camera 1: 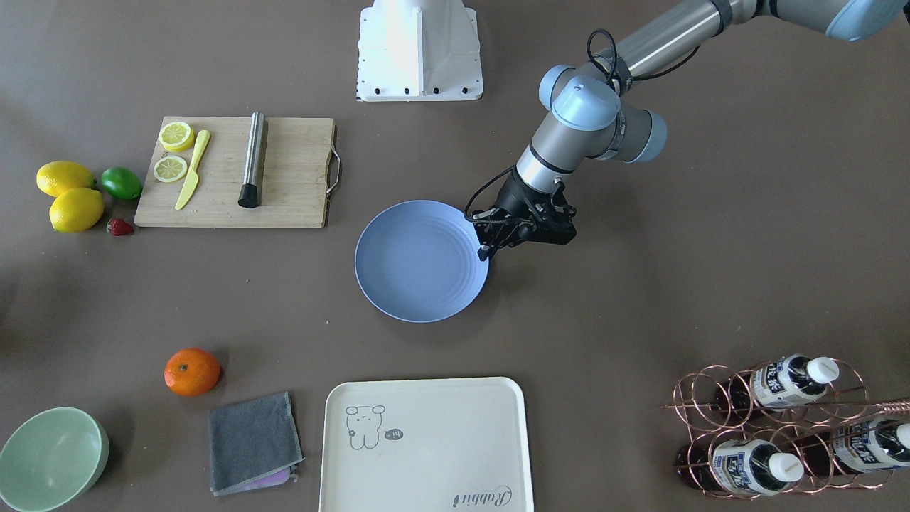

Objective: Pick orange to plate
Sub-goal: 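Push the blue plate with the left gripper toward the table center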

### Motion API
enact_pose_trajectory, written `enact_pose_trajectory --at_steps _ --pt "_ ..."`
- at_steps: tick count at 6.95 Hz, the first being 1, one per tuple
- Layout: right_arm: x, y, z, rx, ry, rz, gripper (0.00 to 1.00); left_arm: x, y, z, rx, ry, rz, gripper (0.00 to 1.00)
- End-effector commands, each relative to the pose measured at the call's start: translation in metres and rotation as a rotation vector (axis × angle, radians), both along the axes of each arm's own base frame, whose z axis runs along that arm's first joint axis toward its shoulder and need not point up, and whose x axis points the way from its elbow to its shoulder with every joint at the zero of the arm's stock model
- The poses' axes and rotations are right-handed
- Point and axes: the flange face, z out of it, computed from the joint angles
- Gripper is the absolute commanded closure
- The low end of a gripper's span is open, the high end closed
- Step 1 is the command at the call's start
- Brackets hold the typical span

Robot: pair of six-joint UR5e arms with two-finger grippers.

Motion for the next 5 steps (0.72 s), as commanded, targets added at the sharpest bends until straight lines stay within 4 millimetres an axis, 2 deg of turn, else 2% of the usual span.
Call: enact_pose_trajectory --at_steps 1,2,3,4,5 --pt "0.0 0.0 0.0 -0.001 0.0 0.0 0.0 0.003 0.004 0.003 0.002 -0.006 0.007 1.0" --pt "0.0 0.0 0.0 0.001 0.0 0.0 0.0 0.002 0.004 0.005 0.083 -0.033 0.039 0.17" --pt "0.0 0.0 0.0 0.001 0.0 0.0 0.0 -0.007 0.003 -0.005 0.123 -0.021 0.046 0.02" --pt "-0.001 -0.001 -0.003 0.004 -0.003 -0.001 0.0 -0.036 -0.011 -0.025 0.135 0.01 0.032 0.02" --pt "-0.008 -0.01 -0.015 0.018 -0.008 0.0 0.0 -0.102 -0.04 -0.005 0.077 0.023 0.078 0.02"
